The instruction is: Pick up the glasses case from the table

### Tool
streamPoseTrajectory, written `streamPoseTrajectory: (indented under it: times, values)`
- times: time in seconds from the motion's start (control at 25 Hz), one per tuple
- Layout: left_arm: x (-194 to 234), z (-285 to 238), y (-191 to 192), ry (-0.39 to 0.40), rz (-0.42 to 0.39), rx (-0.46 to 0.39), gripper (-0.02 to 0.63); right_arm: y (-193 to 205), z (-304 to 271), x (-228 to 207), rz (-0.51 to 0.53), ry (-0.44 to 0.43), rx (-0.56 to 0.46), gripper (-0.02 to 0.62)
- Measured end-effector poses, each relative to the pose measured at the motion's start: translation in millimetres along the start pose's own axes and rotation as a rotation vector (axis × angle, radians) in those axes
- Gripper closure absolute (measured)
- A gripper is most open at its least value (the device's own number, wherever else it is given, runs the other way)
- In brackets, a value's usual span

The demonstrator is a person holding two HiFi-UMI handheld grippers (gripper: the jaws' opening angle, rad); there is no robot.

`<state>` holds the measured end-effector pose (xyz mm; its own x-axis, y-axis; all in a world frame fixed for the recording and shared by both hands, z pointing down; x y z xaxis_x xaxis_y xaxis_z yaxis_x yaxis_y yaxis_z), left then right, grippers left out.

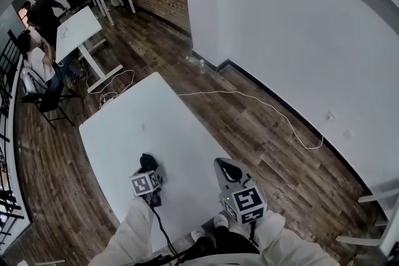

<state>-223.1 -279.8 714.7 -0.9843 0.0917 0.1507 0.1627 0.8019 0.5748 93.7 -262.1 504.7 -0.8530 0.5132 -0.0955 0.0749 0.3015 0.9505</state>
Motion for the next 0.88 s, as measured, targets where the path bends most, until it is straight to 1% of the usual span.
streamPoseTrajectory:
  times: [0.16, 0.28, 0.4, 0.52, 0.6, 0.68, 0.88]
  values:
    - [1, 6, -2, 0.024, 0.020, 0.018, 0.247, 0, -5, 3, -0.007, -0.015, 0.002, 0.588]
    - [0, 28, -9, 0.031, 0.013, -0.030, 0.250, -1, -12, 9, -0.011, -0.043, 0.000, 0.588]
    - [-6, 66, -30, 0.063, 0.004, -0.129, 0.252, -9, -23, 19, -0.027, -0.076, -0.022, 0.588]
    - [-14, 128, -56, 0.110, -0.015, -0.265, 0.253, -28, -38, 39, -0.028, -0.120, -0.059, 0.588]
    - [-15, 170, -69, 0.113, -0.029, -0.346, 0.255, -43, -47, 55, -0.021, -0.154, -0.086, 0.588]
    - [-13, 203, -78, 0.112, -0.035, -0.408, 0.255, -55, -53, 70, -0.014, -0.183, -0.108, 0.588]
    - [-2, 262, -87, 0.082, -0.038, -0.533, 0.256, -74, -60, 105, 0.021, -0.245, -0.131, 0.588]
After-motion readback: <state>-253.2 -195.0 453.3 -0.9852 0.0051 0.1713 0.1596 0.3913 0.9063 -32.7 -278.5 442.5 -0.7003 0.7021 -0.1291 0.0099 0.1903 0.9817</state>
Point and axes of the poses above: the fingertips, and each gripper's own axes: z backward along the fingers, x to its left, y out of its underside, the point moved 5 cm from there along z, backward along the fingers, and after that the axes turned 2 degrees about y, right-handed, at the moved point
